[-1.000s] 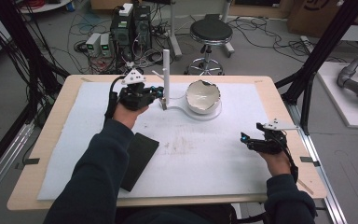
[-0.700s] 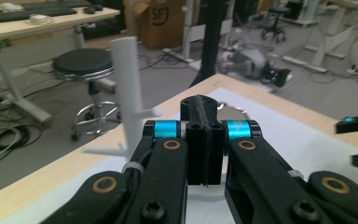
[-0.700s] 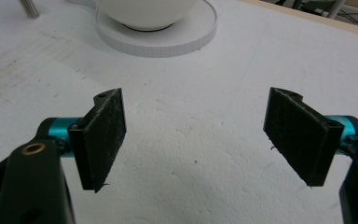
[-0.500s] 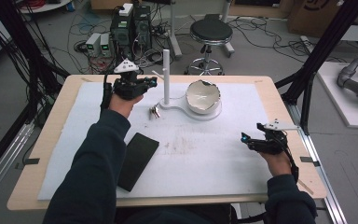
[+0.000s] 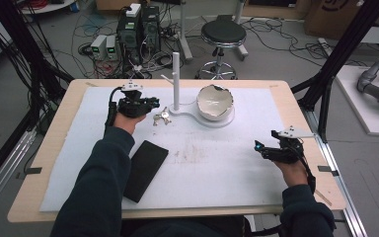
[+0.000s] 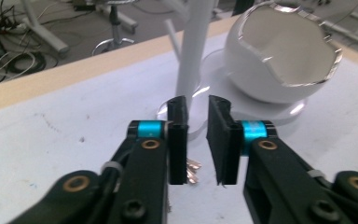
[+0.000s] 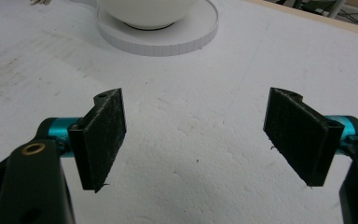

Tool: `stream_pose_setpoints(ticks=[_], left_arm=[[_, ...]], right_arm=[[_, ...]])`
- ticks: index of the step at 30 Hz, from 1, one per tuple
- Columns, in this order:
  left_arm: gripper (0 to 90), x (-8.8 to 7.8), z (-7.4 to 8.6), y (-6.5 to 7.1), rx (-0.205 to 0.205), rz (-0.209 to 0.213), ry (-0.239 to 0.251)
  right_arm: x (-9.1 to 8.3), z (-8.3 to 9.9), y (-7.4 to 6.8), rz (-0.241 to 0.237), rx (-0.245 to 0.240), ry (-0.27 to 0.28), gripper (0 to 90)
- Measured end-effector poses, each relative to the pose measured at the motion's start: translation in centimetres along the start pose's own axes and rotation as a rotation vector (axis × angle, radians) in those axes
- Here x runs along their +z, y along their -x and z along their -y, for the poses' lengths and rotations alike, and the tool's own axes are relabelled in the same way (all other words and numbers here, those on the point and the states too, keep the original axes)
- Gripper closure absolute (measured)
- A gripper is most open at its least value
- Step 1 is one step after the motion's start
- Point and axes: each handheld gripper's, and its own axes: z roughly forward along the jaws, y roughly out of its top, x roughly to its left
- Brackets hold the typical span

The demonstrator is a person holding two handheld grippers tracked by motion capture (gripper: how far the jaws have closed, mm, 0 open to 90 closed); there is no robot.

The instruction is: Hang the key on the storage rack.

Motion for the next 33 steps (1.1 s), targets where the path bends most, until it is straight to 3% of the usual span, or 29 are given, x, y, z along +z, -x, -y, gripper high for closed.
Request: stream_pose_setpoints(ticks=[2, 5, 6, 7, 11, 16, 19, 23, 25, 28, 33], left_arm=[[74.0, 0.5, 0.2, -0.2, 0.005, -0.003, -0.009], [71.2, 2.9, 1.5, -0.9, 0.021, -0.003, -0.073], [70.7, 2.9, 1.5, -0.9, 0.021, -0.003, -0.073], [70.1, 4.1, 2.3, -1.3, 0.029, -0.002, -0.111], [70.1, 5.8, 3.5, -2.0, 0.066, 0.001, -0.155], [70.7, 6.8, 4.1, -2.5, 0.109, -0.007, -0.190], [76.3, 7.2, 4.2, -2.5, 0.125, -0.015, -0.209], [86.9, 7.1, 4.1, -2.5, 0.114, -0.032, -0.215], [87.6, 6.8, 4.0, -2.7, 0.102, -0.034, -0.228], [87.8, 6.4, 3.8, -2.8, 0.078, -0.031, -0.223], [87.9, 3.5, 1.7, -2.2, 0.066, 0.012, -0.099]], right_arm=[[0.0, 0.0, 0.0, 0.000, -0.001, 0.001, 21.1], [0.0, 0.0, 0.0, -0.003, 0.000, -0.001, 21.1], [0.0, 0.0, 0.0, -0.003, 0.000, -0.001, 21.1], [0.0, 0.0, 0.0, -0.007, 0.001, -0.002, 21.1], [0.1, 0.1, 0.1, -0.011, 0.003, -0.001, 21.1], [-0.1, 0.2, 0.1, -0.011, 0.012, -0.001, 21.1], [0.0, 0.2, 0.1, -0.013, 0.009, -0.002, 21.1], [-0.1, 0.2, 0.2, -0.015, 0.009, -0.002, 21.1], [-0.1, 0.2, 0.2, -0.014, 0.014, -0.002, 21.1], [-0.1, 0.2, 0.2, -0.014, 0.012, -0.001, 21.1], [-0.2, 0.2, 0.1, -0.012, 0.013, 0.002, 21.1]])
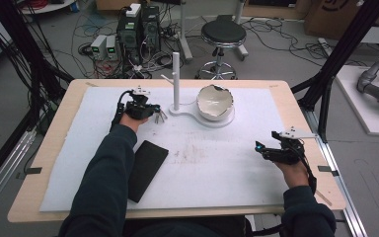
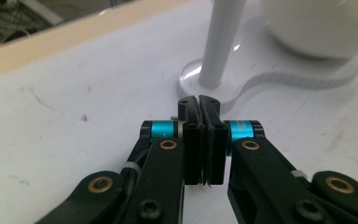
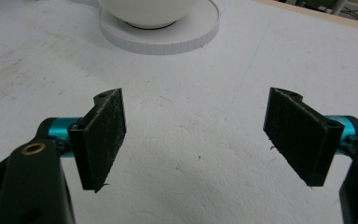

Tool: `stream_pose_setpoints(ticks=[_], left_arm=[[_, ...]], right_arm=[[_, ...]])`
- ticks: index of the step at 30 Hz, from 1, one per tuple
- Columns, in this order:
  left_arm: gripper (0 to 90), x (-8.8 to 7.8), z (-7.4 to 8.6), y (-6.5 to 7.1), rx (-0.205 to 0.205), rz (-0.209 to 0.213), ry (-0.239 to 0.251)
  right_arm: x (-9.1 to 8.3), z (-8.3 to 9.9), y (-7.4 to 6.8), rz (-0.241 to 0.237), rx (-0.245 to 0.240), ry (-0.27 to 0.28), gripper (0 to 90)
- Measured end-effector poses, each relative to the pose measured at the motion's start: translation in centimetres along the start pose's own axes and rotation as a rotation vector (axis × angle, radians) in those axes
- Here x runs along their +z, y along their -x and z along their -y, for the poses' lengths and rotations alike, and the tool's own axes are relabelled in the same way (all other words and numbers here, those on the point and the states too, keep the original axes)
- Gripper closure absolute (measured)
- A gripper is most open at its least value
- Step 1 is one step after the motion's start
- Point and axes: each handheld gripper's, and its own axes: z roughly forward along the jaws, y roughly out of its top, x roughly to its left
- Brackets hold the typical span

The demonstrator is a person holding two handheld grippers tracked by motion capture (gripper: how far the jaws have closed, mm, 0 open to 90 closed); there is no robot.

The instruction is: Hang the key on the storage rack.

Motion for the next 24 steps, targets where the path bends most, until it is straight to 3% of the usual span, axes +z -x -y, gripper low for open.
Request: stream_pose_setpoints(ticks=[1, 4, 9, 10, 11, 13, 18, 21, 24], left_arm=[[87.9, 0.0, 0.0, 0.0, 0.000, 0.000, 0.000], [87.9, -2.8, -1.3, 0.5, 0.004, 0.043, 0.097], [87.9, -4.9, -3.1, 1.6, 0.033, 0.095, 0.167], [87.9, -5.9, -4.5, 2.4, 0.067, 0.115, 0.197], [87.9, -5.9, -4.5, 2.4, 0.067, 0.115, 0.197], [87.9, -6.9, -6.4, 3.4, 0.085, 0.148, 0.250], [87.9, -7.1, -8.8, 4.3, 0.078, 0.189, 0.306], [87.9, -6.7, -9.4, 4.3, 0.058, 0.183, 0.305], [87.9, -5.8, -10.0, 3.6, 0.009, 0.171, 0.312]], right_arm=[[0.0, 0.0, 0.0, 0.000, 0.001, 0.001, 21.1], [-0.1, 0.0, 0.0, 0.003, 0.004, 0.007, 21.1], [-0.1, -0.1, 0.0, -0.001, 0.011, 0.010, 21.1], [-0.1, -0.1, 0.0, 0.000, 0.007, 0.015, 21.1], [-0.1, -0.2, 0.0, -0.001, 0.007, 0.014, 21.1], [0.0, -0.3, 0.0, -0.003, 0.004, 0.015, 21.1], [0.0, -0.3, 0.0, -0.009, 0.005, 0.017, 21.1], [0.0, -0.3, 0.0, -0.008, 0.004, 0.020, 21.1], [0.0, -0.3, 0.0, -0.009, 0.003, 0.021, 21.1]])
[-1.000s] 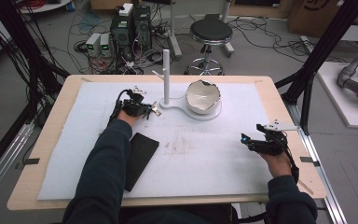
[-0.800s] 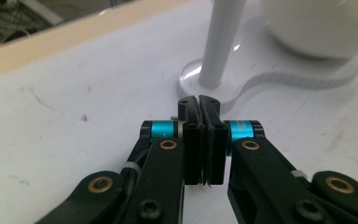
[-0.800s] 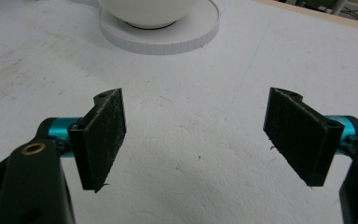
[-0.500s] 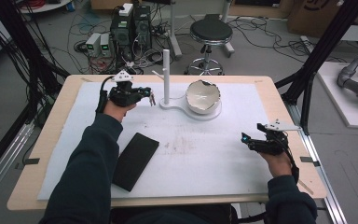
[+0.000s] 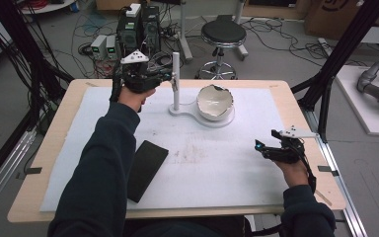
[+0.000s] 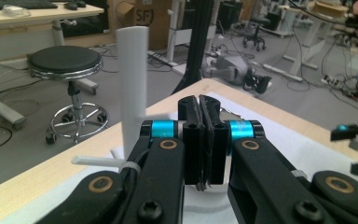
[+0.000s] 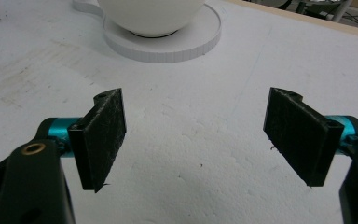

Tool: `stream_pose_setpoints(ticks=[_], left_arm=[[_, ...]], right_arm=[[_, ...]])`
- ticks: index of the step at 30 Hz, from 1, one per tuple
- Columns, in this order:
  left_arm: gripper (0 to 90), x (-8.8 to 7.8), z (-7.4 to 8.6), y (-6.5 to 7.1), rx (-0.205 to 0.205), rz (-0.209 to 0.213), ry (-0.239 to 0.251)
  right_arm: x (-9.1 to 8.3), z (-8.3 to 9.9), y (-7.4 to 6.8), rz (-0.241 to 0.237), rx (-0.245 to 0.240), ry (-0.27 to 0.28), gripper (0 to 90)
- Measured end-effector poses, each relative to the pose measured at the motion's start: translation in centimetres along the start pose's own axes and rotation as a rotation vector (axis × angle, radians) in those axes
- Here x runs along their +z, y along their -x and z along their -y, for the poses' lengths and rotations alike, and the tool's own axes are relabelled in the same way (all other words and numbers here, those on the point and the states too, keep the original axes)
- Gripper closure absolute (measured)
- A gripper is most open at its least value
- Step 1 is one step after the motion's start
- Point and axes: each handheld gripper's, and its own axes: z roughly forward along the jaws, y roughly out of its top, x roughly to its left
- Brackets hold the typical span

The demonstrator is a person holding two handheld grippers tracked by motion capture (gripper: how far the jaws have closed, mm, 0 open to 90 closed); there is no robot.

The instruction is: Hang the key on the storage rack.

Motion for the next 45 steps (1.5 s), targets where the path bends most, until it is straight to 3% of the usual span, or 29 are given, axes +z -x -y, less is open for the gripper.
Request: stream_pose_setpoints(ticks=[4, 10, 15, 17, 21, 24, 30, 39, 45], left_arm=[[87.9, 0.8, 0.3, -0.8, -0.043, -0.015, -0.008], [87.9, 1.2, 0.6, -1.1, -0.067, -0.019, -0.004], [85.0, 1.3, 1.1, -1.3, -0.070, -0.056, -0.029], [77.8, 1.0, 1.9, -1.5, -0.078, -0.091, -0.029], [64.7, 0.2, 3.1, -1.8, -0.088, -0.111, -0.036], [52.0, -1.6, 4.7, -2.0, -0.120, -0.140, -0.021], [34.3, -4.7, 6.9, -0.9, -0.067, -0.174, -0.031], [25.0, -8.1, 9.0, 0.9, 0.024, -0.186, 0.004], [20.7, -10.0, 11.0, 1.7, 0.032, -0.180, 0.025]], right_arm=[[-0.1, 0.0, 0.0, -0.001, -0.001, 0.001, 21.1], [-0.1, 0.1, 0.1, -0.001, 0.005, -0.001, 21.1], [-0.1, 0.1, 0.0, 0.000, 0.006, -0.004, 21.1], [-0.1, 0.1, 0.0, 0.000, 0.001, -0.003, 21.1], [-0.1, 0.1, 0.0, -0.001, 0.003, -0.004, 21.1], [0.0, 0.1, -0.1, -0.003, -0.003, -0.005, 21.1], [0.0, 0.0, -0.2, 0.002, -0.004, -0.005, 21.1], [-0.2, -0.2, -0.4, 0.013, 0.000, 0.007, 21.1], [-0.1, -0.1, -0.2, 0.020, 0.007, 0.003, 21.1]])
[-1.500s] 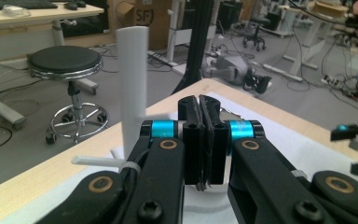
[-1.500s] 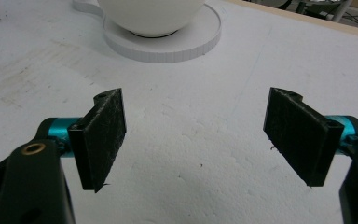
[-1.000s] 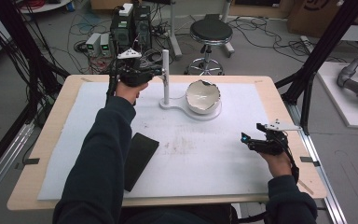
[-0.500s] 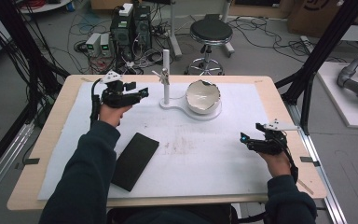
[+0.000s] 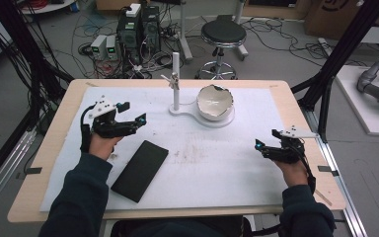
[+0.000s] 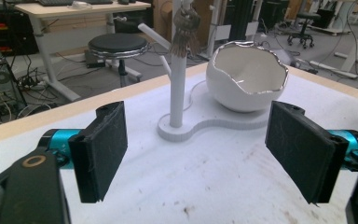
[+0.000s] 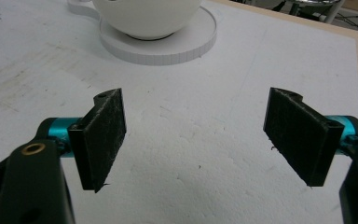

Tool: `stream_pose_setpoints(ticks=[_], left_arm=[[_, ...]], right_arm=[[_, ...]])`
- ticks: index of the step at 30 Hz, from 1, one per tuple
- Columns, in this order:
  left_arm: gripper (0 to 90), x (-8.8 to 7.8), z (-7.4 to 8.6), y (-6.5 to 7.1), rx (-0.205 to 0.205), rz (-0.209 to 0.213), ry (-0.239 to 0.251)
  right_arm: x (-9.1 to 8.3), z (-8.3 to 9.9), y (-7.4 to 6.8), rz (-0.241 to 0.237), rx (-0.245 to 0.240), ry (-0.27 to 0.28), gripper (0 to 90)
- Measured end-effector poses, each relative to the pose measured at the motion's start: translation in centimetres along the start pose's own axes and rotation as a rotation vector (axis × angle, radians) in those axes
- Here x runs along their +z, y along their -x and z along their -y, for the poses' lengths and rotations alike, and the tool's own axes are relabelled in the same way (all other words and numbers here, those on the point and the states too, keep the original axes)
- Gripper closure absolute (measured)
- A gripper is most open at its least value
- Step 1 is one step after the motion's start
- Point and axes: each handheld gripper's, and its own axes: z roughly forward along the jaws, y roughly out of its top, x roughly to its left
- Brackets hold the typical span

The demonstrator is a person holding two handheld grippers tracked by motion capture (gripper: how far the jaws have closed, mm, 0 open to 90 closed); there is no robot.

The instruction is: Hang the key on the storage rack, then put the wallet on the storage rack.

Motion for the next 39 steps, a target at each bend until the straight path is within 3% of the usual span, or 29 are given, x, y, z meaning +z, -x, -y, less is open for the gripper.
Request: stream_pose_setpoints(ticks=[4, 5, 10, 14, 22, 23, 24, 28, 29, 30, 31, 34, 37, 38, 39], left_arm=[[20.6, -0.8, 1.0, 0.2, -0.001, 0.009, -0.014], [20.6, -1.2, 1.5, 0.2, 0.006, 0.001, -0.041], [20.7, -2.0, 2.0, 0.0, -0.025, 0.002, -0.043], [21.6, -2.1, 3.4, -0.2, -0.031, 0.021, -0.108], [22.5, -2.0, 3.9, -0.6, -0.073, 0.032, -0.179], [22.9, -1.9, 4.2, -0.5, -0.080, 0.041, -0.261], [22.9, -2.1, 4.4, -0.5, -0.083, 0.035, -0.303], [24.2, -3.6, 6.0, -0.3, -0.143, 0.039, -0.377], [25.8, -3.7, 6.6, -0.1, -0.139, 0.055, -0.408], [26.6, -3.7, 6.6, -0.1, -0.139, 0.055, -0.408], [26.7, -3.8, 7.7, 0.0, -0.144, 0.084, -0.451], [27.7, -3.3, 8.7, -0.2, -0.176, 0.157, -0.494], [34.0, -3.0, 9.1, -0.1, -0.204, 0.209, -0.487], [36.7, -3.0, 9.2, -0.1, -0.211, 0.245, -0.483], [49.5, -2.9, 9.2, 0.0, -0.216, 0.264, -0.473]], right_arm=[[-0.1, 0.0, -0.2, -0.001, -0.010, -0.002, 21.1], [-0.2, -0.1, -0.4, -0.002, -0.017, 0.006, 21.1], [-0.3, -0.2, -0.5, -0.003, -0.016, 0.008, 21.1], [-0.1, -0.2, -0.4, -0.005, -0.020, 0.004, 21.1], [-0.2, 0.0, -0.7, -0.013, -0.032, -0.003, 21.1], [-0.3, -0.1, -0.7, -0.012, -0.039, 0.003, 21.1], [-0.3, -0.1, -0.7, -0.012, -0.044, 0.002, 21.1], [-0.4, -0.4, -1.1, -0.025, -0.053, 0.012, 21.1], [-0.3, -0.4, -1.2, -0.032, -0.058, 0.011, 21.1], [-0.2, -0.5, -1.4, -0.034, -0.064, 0.009, 21.1], [0.0, -0.5, -1.5, -0.038, -0.071, 0.005, 21.1], [0.5, -0.7, -1.8, -0.046, -0.083, -0.005, 21.1], [0.7, -0.8, -1.8, -0.047, -0.082, -0.008, 21.1], [0.8, -0.8, -1.7, -0.046, -0.083, -0.013, 21.1], [0.9, -0.8, -1.7, -0.044, -0.083, -0.013, 21.1]])
